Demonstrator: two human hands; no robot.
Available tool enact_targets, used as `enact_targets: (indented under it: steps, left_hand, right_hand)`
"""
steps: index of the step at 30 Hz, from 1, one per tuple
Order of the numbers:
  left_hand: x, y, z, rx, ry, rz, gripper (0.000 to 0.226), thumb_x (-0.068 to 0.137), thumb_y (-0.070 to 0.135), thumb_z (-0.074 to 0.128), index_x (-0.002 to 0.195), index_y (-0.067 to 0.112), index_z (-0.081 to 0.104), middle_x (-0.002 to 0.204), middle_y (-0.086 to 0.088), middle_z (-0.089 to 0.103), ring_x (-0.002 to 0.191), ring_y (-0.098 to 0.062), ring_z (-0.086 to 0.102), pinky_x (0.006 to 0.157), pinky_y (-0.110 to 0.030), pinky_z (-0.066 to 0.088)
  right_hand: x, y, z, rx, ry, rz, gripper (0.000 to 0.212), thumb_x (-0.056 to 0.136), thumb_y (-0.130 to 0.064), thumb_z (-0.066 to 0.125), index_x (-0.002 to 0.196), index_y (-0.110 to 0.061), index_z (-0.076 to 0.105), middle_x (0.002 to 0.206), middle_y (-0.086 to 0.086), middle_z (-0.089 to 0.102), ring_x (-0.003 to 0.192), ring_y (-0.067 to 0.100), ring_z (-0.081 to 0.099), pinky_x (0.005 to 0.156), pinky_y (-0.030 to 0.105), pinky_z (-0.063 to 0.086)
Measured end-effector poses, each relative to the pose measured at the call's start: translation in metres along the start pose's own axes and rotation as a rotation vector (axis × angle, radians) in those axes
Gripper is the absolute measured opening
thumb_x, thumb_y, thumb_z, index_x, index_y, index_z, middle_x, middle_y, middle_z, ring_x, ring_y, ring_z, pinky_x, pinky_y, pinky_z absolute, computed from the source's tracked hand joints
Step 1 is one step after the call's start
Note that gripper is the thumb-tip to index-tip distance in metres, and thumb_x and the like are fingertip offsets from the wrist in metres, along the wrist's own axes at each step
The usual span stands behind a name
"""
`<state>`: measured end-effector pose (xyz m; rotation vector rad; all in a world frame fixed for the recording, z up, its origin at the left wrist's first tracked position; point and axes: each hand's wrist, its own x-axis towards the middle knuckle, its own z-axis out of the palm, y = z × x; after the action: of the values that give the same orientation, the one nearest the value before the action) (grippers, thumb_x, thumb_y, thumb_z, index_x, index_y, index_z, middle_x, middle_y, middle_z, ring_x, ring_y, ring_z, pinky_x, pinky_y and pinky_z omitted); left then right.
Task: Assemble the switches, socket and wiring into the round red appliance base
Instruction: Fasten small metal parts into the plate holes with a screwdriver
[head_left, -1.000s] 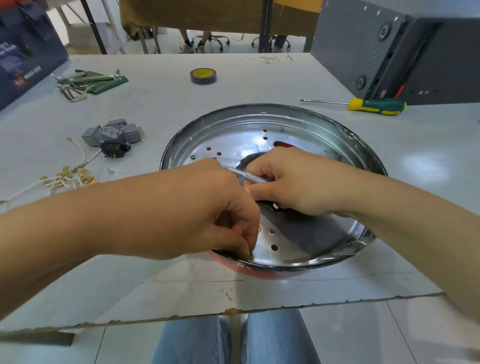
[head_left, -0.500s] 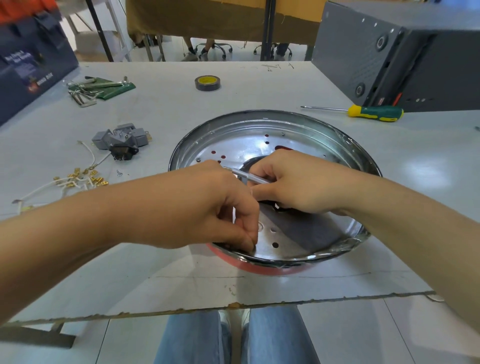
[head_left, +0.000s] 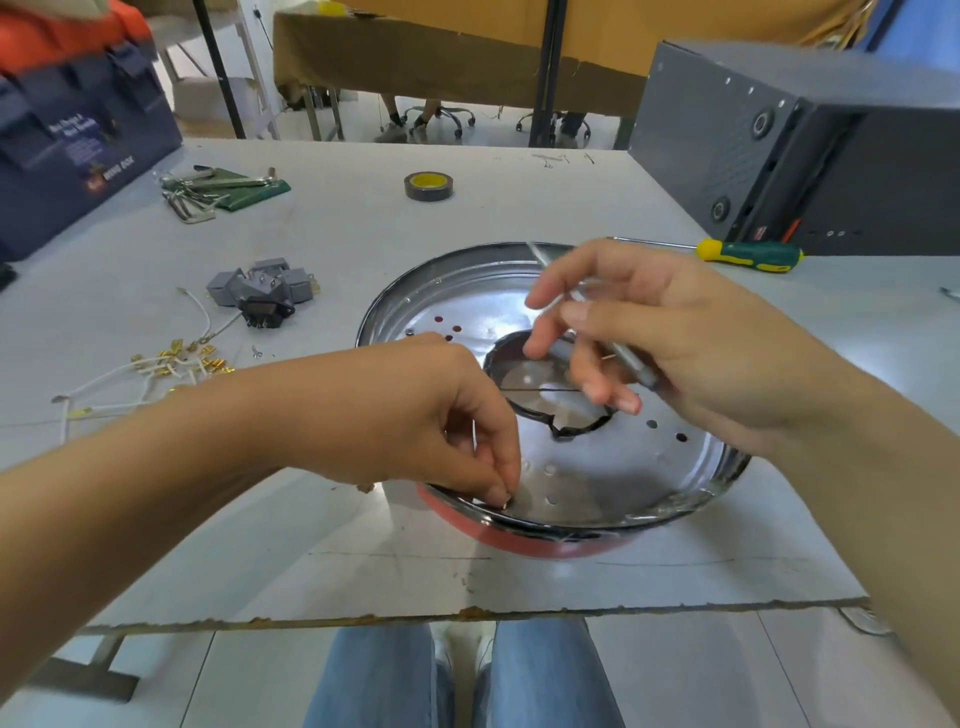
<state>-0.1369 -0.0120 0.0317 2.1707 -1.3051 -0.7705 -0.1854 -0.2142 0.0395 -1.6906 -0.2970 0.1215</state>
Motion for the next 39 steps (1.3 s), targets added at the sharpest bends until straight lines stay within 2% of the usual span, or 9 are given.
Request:
enact_targets:
  steps: [3,5,8,12,19,23,29,35,39]
  left_hand:
    - [-0.001,0.001,0.000,0.003,0.028,-0.013,0.013,0.074,0.042,0.070,0.082,0.031,0.070,0.071,-0.001,0.069,0.063,-0.030,0.063,0.056,-0.050,0.055]
    - [-0.001,0.002,0.000,0.008,0.035,-0.017,0.011,0.077,0.039,0.071,0.082,0.030,0.070,0.071,0.000,0.069,0.064,-0.028,0.064,0.058,-0.049,0.055]
    - [-0.002,0.003,0.000,-0.006,0.048,-0.029,0.006,0.078,0.034,0.073,0.081,0.029,0.071,0.070,0.000,0.070,0.064,-0.026,0.064,0.060,-0.047,0.054]
    - [-0.001,0.004,-0.001,-0.024,0.035,-0.047,0.003,0.079,0.027,0.073,0.082,0.027,0.072,0.070,-0.003,0.069,0.065,-0.033,0.062,0.061,-0.045,0.053]
    - [0.001,0.004,-0.003,-0.050,0.006,-0.072,0.002,0.079,0.023,0.073,0.080,0.024,0.072,0.067,-0.004,0.068,0.057,-0.029,0.059,0.054,-0.028,0.047]
    - [0.002,0.005,-0.003,-0.055,-0.006,-0.085,0.002,0.078,0.023,0.074,0.077,0.024,0.072,0.065,-0.001,0.067,0.050,-0.009,0.053,0.049,-0.017,0.042]
    - [0.003,0.005,-0.002,-0.056,0.000,-0.076,0.008,0.077,0.022,0.073,0.073,0.028,0.069,0.060,0.003,0.063,0.047,-0.004,0.049,0.048,-0.015,0.040]
    - [0.003,0.003,-0.002,-0.056,0.005,-0.064,0.009,0.076,0.027,0.073,0.070,0.029,0.068,0.060,0.001,0.063,0.046,-0.006,0.049,0.047,-0.017,0.040]
    - [0.003,0.003,-0.002,-0.055,-0.004,-0.069,0.008,0.076,0.029,0.074,0.072,0.024,0.069,0.062,-0.002,0.064,0.047,-0.009,0.049,0.048,-0.021,0.041]
  right_hand:
    - [-0.011,-0.002,-0.009,0.295,-0.183,0.031,0.036,0.087,-0.027,0.054,0.116,-0.007,0.057,0.103,0.016,0.069,0.084,0.023,0.070,0.059,0.021,0.053]
    - [-0.015,-0.003,-0.009,0.416,-0.236,0.000,0.041,0.081,-0.027,0.066,0.116,-0.007,0.057,0.107,0.018,0.069,0.096,0.026,0.069,0.066,0.022,0.055]
    - [-0.014,-0.004,-0.005,0.358,-0.163,0.000,0.019,0.082,-0.029,0.064,0.094,-0.014,0.064,0.084,0.014,0.073,0.070,0.022,0.071,0.054,0.021,0.052]
    - [-0.013,-0.001,0.007,0.172,-0.140,0.058,0.036,0.087,-0.042,0.047,0.079,-0.015,0.070,0.058,0.005,0.061,0.043,0.012,0.050,0.046,0.019,0.043]
    - [-0.018,-0.002,0.019,-0.155,-0.208,0.087,0.010,0.087,-0.016,0.055,0.079,-0.014,0.060,0.060,0.007,0.064,0.049,0.016,0.053,0.054,0.022,0.048]
    - [-0.018,-0.004,0.021,-0.257,-0.237,0.107,0.015,0.092,-0.004,0.054,0.080,-0.013,0.056,0.065,0.008,0.066,0.054,0.018,0.058,0.058,0.026,0.051]
    - [-0.016,-0.003,0.023,-0.322,-0.254,0.116,0.015,0.091,-0.005,0.055,0.079,-0.014,0.056,0.064,0.005,0.065,0.054,0.015,0.058,0.056,0.029,0.049]
    - [-0.013,-0.010,0.018,-0.414,-0.284,0.073,0.011,0.087,-0.010,0.064,0.077,-0.015,0.061,0.064,0.002,0.059,0.058,0.006,0.052,0.055,0.013,0.042]
    - [-0.007,-0.024,0.014,-0.467,-0.366,0.079,0.003,0.082,-0.006,0.069,0.080,-0.008,0.068,0.062,0.001,0.063,0.058,0.005,0.058,0.051,0.017,0.045]
